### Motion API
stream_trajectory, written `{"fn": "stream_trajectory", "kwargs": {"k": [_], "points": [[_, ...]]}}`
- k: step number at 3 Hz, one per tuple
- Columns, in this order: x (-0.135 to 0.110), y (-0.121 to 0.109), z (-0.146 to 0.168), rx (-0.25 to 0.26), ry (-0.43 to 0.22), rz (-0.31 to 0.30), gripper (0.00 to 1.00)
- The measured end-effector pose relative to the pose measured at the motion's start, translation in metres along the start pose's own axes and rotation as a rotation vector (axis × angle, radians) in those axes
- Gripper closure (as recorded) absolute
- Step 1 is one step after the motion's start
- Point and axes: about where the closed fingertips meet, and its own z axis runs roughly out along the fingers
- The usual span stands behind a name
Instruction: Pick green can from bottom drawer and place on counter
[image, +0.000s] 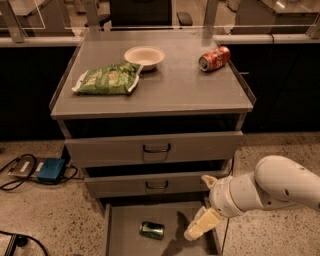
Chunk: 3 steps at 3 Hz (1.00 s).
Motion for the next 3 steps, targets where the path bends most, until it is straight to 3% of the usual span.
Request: {"fn": "stream_trajectory", "kwargs": {"k": [1, 3], "points": [[0.008, -0.005, 0.022, -0.006, 0.017, 0.006, 0.0], [0.084, -0.052, 0.145, -0.038, 0.052, 0.131, 0.0]]}}
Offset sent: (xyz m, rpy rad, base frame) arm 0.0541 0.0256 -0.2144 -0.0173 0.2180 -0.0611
